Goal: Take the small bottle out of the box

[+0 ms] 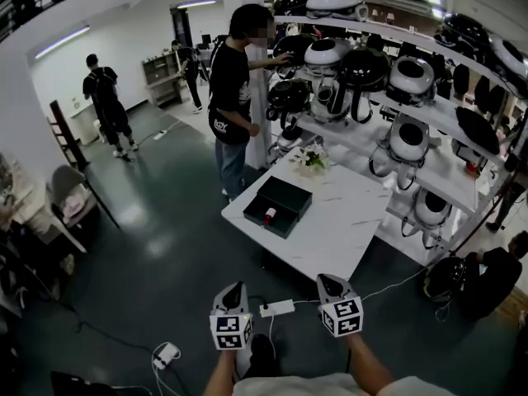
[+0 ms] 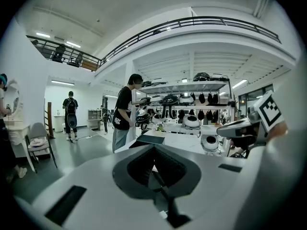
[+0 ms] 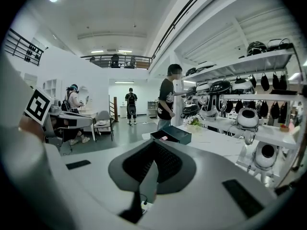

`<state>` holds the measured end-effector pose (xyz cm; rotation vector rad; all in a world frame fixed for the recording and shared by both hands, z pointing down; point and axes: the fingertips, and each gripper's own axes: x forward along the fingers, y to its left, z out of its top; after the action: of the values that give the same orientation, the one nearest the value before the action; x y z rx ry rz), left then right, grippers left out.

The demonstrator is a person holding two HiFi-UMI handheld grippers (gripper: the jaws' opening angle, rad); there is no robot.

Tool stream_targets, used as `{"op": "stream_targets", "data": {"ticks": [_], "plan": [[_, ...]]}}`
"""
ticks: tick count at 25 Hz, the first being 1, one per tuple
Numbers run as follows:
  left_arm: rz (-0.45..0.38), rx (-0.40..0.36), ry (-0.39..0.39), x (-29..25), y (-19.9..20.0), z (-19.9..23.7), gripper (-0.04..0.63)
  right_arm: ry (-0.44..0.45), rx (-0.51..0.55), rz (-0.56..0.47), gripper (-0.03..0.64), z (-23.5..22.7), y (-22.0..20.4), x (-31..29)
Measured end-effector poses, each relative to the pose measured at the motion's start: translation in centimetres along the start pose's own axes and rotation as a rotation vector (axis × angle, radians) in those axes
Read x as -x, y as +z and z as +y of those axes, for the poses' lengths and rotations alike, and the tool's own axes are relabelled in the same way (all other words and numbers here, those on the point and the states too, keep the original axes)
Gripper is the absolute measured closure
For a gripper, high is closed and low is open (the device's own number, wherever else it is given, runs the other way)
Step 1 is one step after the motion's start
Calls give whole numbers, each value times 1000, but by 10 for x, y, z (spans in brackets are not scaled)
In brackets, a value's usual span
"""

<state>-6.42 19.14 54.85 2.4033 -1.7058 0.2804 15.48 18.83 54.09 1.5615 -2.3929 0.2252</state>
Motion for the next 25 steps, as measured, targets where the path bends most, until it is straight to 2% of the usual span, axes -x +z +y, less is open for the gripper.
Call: {"op": "stream_targets", "data": {"ticks": [11,15,25], "plan": [[-31,-24,-88,-124,57,86,577,-67,17,-3,597,-9,60,-131],[-35,-31,-115,-162,66,112,577,-91,26,-1,596,-12,75,-168],[-33,-40,-191,-232,78,137,577,-153,15,10,596,-29,83,-226]]}}
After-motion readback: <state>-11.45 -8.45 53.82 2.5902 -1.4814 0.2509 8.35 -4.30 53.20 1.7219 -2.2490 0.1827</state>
